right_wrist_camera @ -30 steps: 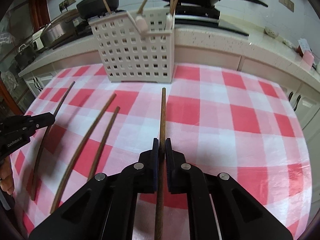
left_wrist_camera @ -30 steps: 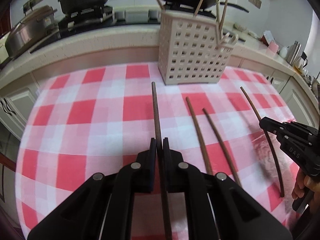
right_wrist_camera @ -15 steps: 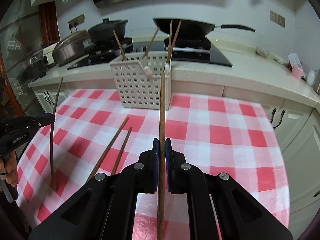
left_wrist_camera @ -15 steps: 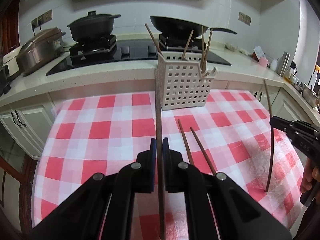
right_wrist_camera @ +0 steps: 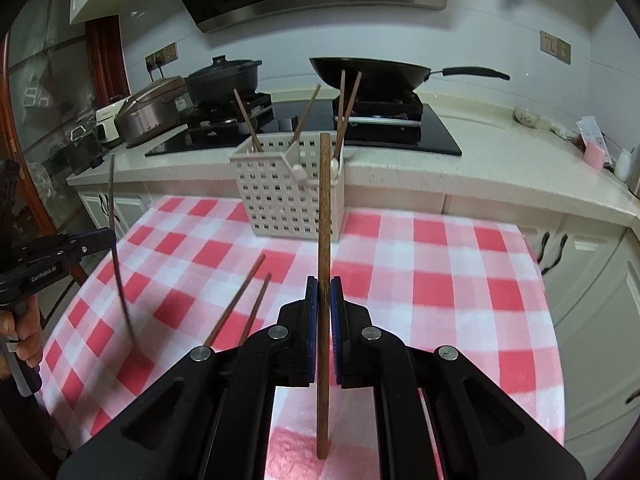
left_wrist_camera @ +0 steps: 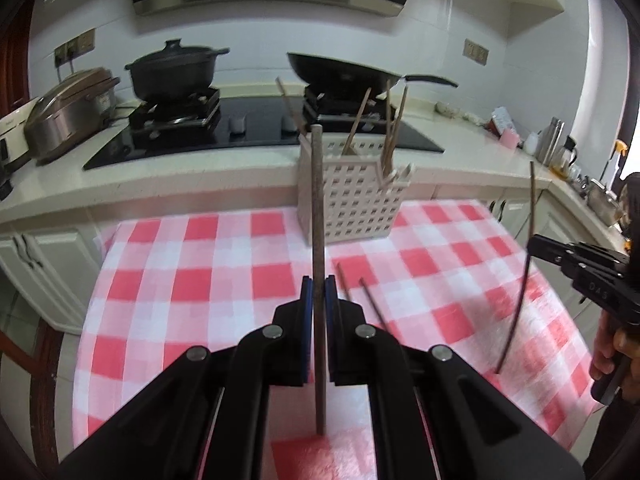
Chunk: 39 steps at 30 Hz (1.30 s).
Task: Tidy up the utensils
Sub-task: 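Lift both held chopsticks upright and carry them over the white caddy, then lower both chopsticks into the caddy and open both grippers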
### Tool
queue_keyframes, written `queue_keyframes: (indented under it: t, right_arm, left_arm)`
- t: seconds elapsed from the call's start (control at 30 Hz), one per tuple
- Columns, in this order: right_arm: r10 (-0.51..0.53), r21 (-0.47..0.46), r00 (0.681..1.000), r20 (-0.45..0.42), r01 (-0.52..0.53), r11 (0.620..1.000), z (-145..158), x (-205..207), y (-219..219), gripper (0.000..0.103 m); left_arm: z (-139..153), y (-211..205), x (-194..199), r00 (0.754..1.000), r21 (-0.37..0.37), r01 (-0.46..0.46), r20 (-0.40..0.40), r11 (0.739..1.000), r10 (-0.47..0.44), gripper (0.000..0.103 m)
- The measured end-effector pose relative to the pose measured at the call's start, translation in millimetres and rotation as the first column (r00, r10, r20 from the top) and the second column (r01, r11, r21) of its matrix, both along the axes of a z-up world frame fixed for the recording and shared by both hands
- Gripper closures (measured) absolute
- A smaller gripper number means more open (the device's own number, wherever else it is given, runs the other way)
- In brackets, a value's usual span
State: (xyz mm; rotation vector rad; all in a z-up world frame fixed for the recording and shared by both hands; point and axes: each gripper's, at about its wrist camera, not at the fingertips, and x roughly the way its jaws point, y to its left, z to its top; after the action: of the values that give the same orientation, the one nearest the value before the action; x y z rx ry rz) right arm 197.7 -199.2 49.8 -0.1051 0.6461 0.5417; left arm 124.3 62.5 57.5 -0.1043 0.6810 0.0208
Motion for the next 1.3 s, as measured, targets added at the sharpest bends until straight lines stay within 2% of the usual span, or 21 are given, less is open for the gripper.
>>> queue_keyframes:
  t: [0.2,0.5,0.63,0.73,0.9,1.3]
  right_arm:
    - [0.011,0.03,0.998,0.054,-0.013,0.999,49.2,36.1,9.7,0.095]
    - [-0.01,0.06,0.989,0.148,0.002,0.998,128.1,117.5,45.8,0.095]
    - [-0.026,0.081,0.985,0.169,0.012,0.997,149.0,149.9,58.6,0.095]
    - [-0.041,0.099,0.983,0.18,0.023,0.995,159.2,171.6,67.6,0.095]
    - [-0.043,0.102,0.985,0.17,0.026,0.994,154.7,201.1,85.9,0.095]
    - [-0.054,0.085,0.993,0.108,0.045,0.995,101.7,240.6,104.0,0.095]
  left_arm:
    - [45.6,-0.4,33.4,0.998,0.021,0.03,0.056,0.999,-0.031,0.097]
    - [119.5,1.7,93.3,0.99,0.09,0.051,0.124,0.995,-0.062,0.097]
    - [146.1,4.4,118.0,0.987,0.107,0.048,0.148,0.993,-0.064,0.097]
    - [155.5,2.1,132.4,0.985,0.121,0.052,0.155,0.991,-0.071,0.097]
    - [152.5,-2.3,154.8,0.986,0.127,0.073,0.142,0.989,-0.091,0.097]
    - [142.8,0.8,200.6,0.984,0.1,0.087,0.15,0.991,-0.101,0.097]
